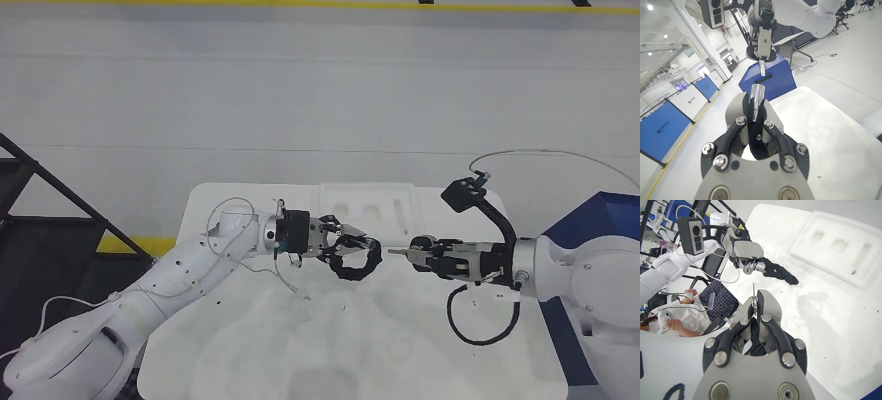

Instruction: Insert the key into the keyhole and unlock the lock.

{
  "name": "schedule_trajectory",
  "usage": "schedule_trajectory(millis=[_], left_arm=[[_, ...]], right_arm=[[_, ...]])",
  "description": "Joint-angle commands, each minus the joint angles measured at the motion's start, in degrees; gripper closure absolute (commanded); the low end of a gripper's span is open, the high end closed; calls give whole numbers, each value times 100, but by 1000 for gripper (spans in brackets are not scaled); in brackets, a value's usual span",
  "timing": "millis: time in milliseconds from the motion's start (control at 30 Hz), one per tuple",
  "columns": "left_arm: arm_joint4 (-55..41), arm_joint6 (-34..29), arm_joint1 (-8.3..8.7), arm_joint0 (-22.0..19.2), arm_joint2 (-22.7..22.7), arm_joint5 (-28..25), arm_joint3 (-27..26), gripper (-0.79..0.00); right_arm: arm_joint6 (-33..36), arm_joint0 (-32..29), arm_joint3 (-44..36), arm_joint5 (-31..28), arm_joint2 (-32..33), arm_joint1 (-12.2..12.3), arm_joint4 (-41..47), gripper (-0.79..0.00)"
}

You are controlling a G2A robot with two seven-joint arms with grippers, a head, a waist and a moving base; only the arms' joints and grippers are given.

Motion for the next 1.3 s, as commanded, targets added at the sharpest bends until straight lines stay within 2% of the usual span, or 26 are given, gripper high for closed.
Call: schedule_trajectory(millis=[0, 233, 467, 767, 1267], left_arm=[[136, 222, -115, -84, 103, 119, 155, 0], [289, 591, -477, -261, 333, 330, 690, 0], [284, 740, -691, -302, 344, 505, 1040, 0], [379, 813, -793, -272, 244, 535, 1167, 0], [548, 781, -853, -182, 41, 403, 1166, 0]], right_arm=[[-73, -32, -91, 44, -56, 7, -143, 0], [-255, -102, -283, 169, -204, 28, -434, 0], [-422, -165, -347, 357, -207, 44, -501, 0], [-572, -157, -324, 575, -269, 58, -567, 0], [-639, -31, -211, 760, -400, 74, -572, 0]])
